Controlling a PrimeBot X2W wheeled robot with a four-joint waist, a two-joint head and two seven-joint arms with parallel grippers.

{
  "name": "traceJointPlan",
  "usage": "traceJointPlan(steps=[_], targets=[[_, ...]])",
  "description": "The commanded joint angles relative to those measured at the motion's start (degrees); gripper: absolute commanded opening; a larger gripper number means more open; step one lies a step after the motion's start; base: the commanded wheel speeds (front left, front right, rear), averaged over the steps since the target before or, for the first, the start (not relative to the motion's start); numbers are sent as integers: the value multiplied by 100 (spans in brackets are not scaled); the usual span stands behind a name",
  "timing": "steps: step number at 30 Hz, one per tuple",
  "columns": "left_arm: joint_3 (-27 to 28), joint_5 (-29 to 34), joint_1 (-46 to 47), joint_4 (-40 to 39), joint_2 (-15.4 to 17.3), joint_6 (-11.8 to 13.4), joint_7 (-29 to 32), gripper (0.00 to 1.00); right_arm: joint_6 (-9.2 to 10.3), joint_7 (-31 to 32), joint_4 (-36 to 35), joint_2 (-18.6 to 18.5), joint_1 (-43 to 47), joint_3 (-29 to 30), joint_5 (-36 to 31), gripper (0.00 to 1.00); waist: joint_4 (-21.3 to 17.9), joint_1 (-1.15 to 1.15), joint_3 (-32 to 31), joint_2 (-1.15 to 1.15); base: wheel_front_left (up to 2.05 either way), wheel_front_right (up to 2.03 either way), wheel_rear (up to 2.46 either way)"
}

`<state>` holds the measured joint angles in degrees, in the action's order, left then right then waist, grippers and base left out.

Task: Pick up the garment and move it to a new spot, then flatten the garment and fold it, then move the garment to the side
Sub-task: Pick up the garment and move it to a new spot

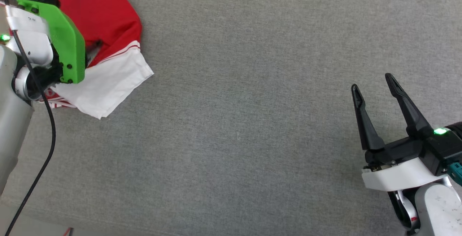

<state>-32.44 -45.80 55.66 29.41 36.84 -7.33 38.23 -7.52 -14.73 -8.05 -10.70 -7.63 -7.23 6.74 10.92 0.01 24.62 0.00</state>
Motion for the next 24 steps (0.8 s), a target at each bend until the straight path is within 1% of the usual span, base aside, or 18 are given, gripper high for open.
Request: traceJointPlan(steps=[1, 5, 13, 14, 15, 16, 19, 24], targets=[[-117, -120, 83, 35, 77, -15, 96, 100, 3, -27, -39, -36, -124, 22, -20, 100, -224, -1, 263, 0, 0, 0, 0], [-393, -326, -7, 316, 102, -15, 255, 100, 3, -27, -54, -56, -188, 14, -19, 100, -312, -1, 417, 0, 0, 0, 0], [-821, -605, -227, 1174, -108, -15, 503, 100, 3, -27, -39, -74, -320, 10, -18, 100, -401, -1, 646, 0, 0, 0, 0], [-850, -659, -244, 1212, -128, -15, 491, 87, 3, -27, -32, -66, -325, 16, -16, 100, -408, -1, 640, 0, 0, 0, 0], [-906, -683, -256, 1239, -129, -15, 445, 19, 3, -27, -18, -54, -323, 22, -14, 100, -413, -1, 617, 0, 0, 0, 0], [-968, -703, -268, 1222, -120, -15, 404, 0, 3, -27, -6, -37, -316, 32, -12, 100, -418, -1, 581, 0, 0, 0, 0], [-1031, -867, -257, 1057, -52, -15, 77, 0, 3, -27, 28, 27, -235, 93, 5, 100, -399, -1, 396, 0, 0, 0, 0], [-1113, -1003, -149, 519, 261, -15, -594, 0, 3, -27, 99, 144, -14, 164, 47, 100, -352, -1, -73, 0, 0, 0, 0]])
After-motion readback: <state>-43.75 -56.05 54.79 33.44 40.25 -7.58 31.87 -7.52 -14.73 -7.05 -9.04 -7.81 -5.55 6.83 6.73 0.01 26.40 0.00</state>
